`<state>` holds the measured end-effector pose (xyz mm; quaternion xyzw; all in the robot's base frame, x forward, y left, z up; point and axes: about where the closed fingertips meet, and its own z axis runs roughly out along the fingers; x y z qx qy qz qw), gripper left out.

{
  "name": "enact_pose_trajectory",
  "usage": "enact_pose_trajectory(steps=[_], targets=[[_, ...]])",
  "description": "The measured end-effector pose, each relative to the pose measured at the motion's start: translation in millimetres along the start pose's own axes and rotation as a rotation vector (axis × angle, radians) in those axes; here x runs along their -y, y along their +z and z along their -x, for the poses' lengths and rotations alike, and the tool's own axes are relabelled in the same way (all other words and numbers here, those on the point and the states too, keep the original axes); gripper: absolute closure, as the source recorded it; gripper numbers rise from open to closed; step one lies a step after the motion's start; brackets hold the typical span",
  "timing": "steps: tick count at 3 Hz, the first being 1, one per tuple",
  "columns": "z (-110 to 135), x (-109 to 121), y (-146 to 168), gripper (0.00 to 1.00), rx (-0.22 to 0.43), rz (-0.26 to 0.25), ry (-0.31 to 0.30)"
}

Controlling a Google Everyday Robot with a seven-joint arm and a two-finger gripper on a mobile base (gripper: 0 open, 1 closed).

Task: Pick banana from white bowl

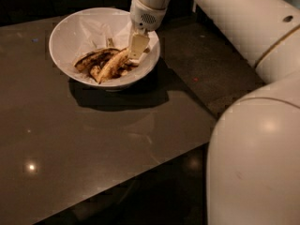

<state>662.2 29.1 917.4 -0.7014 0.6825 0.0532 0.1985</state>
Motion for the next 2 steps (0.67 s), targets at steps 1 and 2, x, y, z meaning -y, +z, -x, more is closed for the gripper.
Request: enact_pose_trajectory(steps=[1, 2], targets=[[1.1, -9.5, -26.0, 1.00, 0.118, -0.054, -0.040], [-1.3, -9.0, -25.3, 1.00, 0.120, -0.055, -0.039]])
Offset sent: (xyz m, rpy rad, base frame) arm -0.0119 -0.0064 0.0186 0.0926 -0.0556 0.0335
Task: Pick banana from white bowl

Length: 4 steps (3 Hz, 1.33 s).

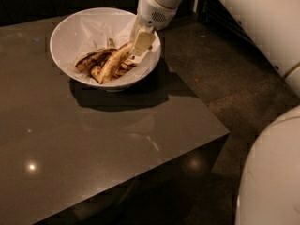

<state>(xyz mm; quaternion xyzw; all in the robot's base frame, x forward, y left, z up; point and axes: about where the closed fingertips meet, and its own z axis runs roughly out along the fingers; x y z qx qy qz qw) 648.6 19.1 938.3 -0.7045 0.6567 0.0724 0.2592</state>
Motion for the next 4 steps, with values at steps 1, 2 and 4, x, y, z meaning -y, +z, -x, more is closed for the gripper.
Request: enact_pose_trajectory(steps=[1, 2, 4], targets=[[11.3, 3.9, -2.9, 1.00, 0.016, -0.010, -0.023], [26.7, 5.9, -17.8, 1.00, 0.076, -0.034, -0.030], [33.6, -12.2, -55.1, 1.00, 0.271, -0.101, 0.001]])
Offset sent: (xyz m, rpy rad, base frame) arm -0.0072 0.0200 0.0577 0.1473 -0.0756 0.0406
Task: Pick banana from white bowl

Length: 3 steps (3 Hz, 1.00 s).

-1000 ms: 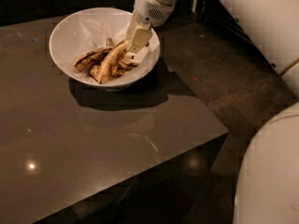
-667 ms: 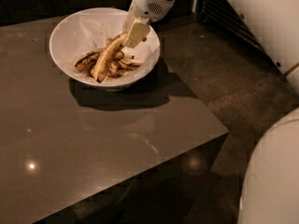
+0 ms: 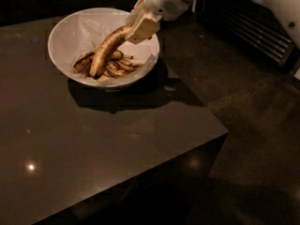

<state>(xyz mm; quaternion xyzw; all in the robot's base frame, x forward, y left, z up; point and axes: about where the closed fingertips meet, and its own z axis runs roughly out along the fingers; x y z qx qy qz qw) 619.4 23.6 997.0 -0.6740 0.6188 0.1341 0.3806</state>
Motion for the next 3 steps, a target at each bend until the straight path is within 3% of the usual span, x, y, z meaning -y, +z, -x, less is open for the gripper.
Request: enact_pose_trajectory(steps=[1, 3], targets=[[-8.0, 2.8, -16.7, 1.00, -0.018, -0.035, 0.031], [20.7, -37.3, -31.1, 1.00, -0.061, -0.056, 0.103]])
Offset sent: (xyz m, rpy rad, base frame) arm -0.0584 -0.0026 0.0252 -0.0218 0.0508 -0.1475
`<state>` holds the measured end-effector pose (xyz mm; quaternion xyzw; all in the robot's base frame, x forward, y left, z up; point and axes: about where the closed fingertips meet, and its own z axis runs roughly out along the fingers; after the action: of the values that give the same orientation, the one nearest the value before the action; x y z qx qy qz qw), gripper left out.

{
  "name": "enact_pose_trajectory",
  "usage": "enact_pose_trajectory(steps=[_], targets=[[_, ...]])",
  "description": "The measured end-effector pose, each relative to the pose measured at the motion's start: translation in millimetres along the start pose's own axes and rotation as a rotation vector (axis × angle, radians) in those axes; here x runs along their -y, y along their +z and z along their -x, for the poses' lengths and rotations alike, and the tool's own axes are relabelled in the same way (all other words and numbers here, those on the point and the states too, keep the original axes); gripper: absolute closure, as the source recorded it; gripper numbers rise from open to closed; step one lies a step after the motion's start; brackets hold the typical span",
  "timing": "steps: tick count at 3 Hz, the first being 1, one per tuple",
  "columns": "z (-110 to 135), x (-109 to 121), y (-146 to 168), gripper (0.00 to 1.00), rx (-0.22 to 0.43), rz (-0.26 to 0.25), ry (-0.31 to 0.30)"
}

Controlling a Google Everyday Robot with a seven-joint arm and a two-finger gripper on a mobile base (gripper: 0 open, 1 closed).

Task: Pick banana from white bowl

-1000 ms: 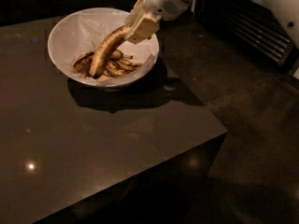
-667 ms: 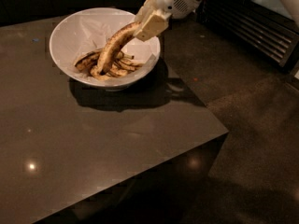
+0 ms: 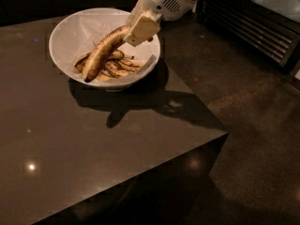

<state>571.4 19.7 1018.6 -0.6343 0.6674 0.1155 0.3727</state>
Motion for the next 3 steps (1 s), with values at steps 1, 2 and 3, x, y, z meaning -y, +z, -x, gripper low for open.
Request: enact_pose_trajectory(steps=[1, 2, 3], targets=[[0.4, -3.3, -0.3, 1.00, -0.004, 0.002, 0.005], [9.9, -10.3, -8.7, 1.00, 0.008, 0.001, 0.010], [11.4, -33.1, -27.1, 1.00, 0.035, -0.008, 0.051]])
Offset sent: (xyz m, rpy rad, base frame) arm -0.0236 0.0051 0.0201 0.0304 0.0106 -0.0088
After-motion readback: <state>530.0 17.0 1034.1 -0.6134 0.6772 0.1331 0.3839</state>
